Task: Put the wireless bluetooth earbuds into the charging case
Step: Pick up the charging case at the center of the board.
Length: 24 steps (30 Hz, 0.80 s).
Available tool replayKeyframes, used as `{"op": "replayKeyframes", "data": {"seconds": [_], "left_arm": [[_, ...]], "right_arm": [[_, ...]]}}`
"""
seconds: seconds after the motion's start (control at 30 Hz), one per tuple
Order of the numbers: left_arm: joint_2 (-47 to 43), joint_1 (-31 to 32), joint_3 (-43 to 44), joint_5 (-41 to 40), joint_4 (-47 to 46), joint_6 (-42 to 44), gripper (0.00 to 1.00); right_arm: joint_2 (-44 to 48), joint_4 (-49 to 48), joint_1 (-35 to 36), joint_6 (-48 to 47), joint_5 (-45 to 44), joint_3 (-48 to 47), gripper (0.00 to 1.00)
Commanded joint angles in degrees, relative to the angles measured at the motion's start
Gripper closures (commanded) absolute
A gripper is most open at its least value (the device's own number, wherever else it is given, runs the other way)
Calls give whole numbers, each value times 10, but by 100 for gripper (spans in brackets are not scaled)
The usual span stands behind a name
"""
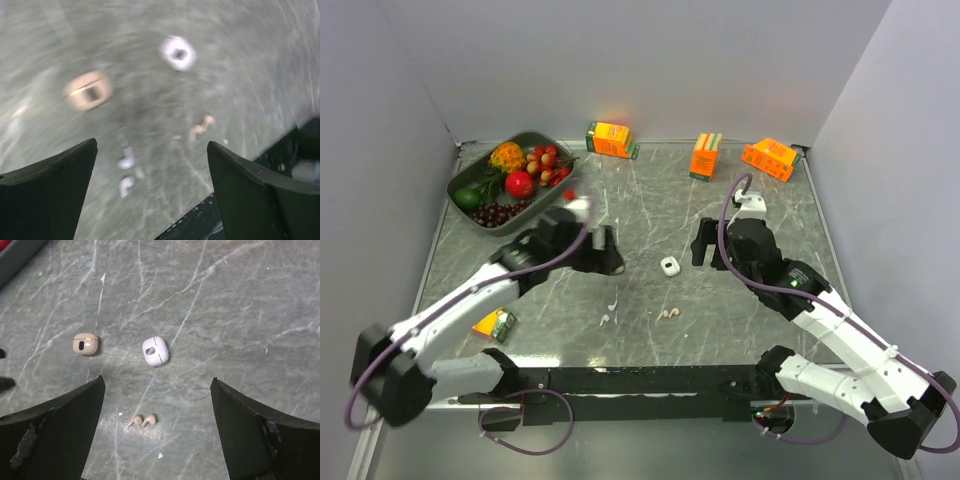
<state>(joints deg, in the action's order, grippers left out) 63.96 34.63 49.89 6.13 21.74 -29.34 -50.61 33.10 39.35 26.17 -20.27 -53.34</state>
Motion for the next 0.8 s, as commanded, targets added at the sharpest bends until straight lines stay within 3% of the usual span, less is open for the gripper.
{"op": "replayKeyframes", "data": {"seconds": [0.0, 0.17, 0.37, 0.63, 0.77], "left_arm": [[113, 118, 93, -1, -22, 131, 4], [135, 153, 59, 13, -154, 237, 4], [235, 149, 145, 90, -80, 371, 4], [432, 145, 301, 93, 3, 429, 3], [447, 124, 304, 133, -10, 417, 4]], "right_arm": [[0, 27, 3, 24, -3, -43, 6], [27, 44, 1, 2, 78, -76, 4], [59, 67, 3, 13, 130, -78, 3], [90, 92, 2, 26, 125, -67, 3], [99, 110, 1, 33, 117, -70, 3]]}}
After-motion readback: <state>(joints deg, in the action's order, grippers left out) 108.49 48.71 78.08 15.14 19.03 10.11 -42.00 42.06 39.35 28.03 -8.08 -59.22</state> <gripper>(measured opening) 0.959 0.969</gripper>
